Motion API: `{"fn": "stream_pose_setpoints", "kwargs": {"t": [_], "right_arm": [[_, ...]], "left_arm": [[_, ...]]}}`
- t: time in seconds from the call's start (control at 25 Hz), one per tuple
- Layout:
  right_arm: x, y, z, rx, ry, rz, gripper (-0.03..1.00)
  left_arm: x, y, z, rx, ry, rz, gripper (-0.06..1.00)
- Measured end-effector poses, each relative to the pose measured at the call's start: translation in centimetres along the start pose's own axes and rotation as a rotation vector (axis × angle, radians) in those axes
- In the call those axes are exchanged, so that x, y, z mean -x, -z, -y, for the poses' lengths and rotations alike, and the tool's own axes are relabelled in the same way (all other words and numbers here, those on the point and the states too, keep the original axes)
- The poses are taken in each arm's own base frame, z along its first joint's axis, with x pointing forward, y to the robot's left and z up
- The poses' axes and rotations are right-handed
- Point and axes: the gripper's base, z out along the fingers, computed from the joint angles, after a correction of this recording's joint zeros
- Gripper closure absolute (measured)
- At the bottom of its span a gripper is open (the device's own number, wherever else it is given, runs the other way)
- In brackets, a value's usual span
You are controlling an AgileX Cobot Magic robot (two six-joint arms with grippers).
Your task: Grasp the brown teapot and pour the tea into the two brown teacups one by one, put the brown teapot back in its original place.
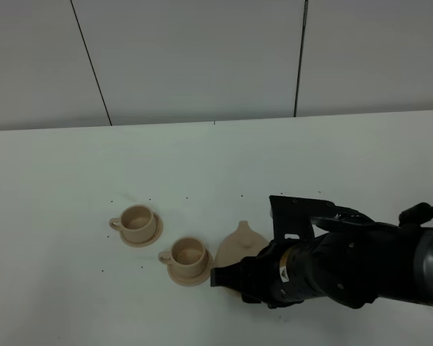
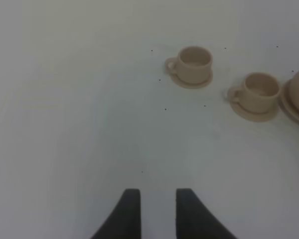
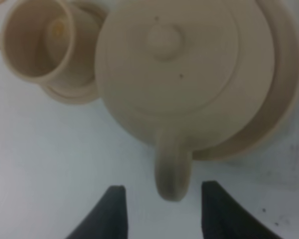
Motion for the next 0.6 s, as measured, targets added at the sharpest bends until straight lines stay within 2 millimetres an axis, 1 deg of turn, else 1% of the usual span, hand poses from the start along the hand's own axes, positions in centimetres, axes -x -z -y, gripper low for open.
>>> {"fn": "stream_pose_setpoints", "kwargs": {"t": [0.36, 0.6], "right_arm": [[-0.2, -1.0, 0.2, -0.001, 0.014, 0.002, 0.62], [-0.2, -1.2, 0.2, -0.007, 0.028, 0.0, 0.62]], "left_arm": [[0.0, 0.0, 0.0, 0.0, 0.0, 0.0, 0.7], [0.0, 0.0, 0.0, 0.0, 0.0, 0.0, 0.7]]}}
